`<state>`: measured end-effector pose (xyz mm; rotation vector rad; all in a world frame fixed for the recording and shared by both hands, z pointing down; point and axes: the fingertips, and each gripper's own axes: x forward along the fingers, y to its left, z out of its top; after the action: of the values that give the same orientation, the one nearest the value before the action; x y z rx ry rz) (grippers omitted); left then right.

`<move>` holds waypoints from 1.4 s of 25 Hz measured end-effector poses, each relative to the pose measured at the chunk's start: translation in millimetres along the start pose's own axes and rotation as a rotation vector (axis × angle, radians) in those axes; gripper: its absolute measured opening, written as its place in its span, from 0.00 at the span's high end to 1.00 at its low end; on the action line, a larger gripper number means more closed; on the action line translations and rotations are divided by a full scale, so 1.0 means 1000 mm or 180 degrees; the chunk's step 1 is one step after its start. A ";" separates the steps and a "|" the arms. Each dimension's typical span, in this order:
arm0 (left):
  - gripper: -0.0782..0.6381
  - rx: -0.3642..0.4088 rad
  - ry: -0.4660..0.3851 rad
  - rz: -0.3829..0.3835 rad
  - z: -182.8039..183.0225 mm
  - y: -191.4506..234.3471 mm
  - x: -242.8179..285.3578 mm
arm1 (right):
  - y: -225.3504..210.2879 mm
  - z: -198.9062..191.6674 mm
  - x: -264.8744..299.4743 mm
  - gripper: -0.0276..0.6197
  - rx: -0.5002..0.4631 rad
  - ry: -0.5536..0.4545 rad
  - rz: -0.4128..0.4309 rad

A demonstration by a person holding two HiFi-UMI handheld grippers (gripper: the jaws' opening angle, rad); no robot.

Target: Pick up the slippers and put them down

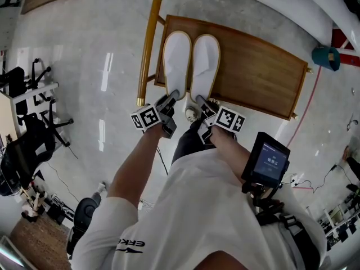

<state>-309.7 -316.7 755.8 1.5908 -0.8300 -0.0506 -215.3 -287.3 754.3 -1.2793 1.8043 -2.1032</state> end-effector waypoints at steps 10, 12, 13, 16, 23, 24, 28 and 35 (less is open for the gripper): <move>0.66 0.0118 0.0000 -0.0171 -0.002 0.005 -0.006 | -0.006 -0.007 0.001 0.73 -0.0037 0.0151 0.0058; 0.64 0.0103 -0.0013 -0.0235 -0.004 0.004 -0.007 | -0.007 -0.009 0.000 0.72 -0.0058 0.0166 0.0066; 0.63 0.0092 -0.0020 -0.0259 -0.004 0.003 -0.007 | -0.008 -0.009 0.000 0.72 -0.0066 0.0173 0.0072; 0.62 0.0084 -0.0044 -0.0296 -0.004 0.003 -0.009 | -0.007 -0.010 -0.001 0.72 -0.0099 0.0193 0.0098; 0.61 0.0110 -0.0056 -0.0237 -0.008 0.009 -0.014 | -0.003 -0.018 -0.006 0.72 -0.0153 0.0212 0.0146; 0.60 0.0122 -0.0044 -0.0220 -0.009 0.010 -0.013 | -0.004 -0.019 -0.006 0.72 -0.0155 0.0217 0.0148; 0.58 0.0158 -0.0009 -0.0217 -0.013 0.010 -0.014 | -0.004 -0.022 -0.009 0.72 -0.0179 0.0240 0.0160; 0.58 0.0278 -0.0012 -0.0166 -0.024 0.011 -0.041 | -0.006 -0.037 -0.025 0.72 -0.0350 0.0443 0.0175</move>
<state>-333.7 -274.7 753.7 1.6949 -0.8027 -0.0554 -219.7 -242.8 748.3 -1.1169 2.0128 -2.1399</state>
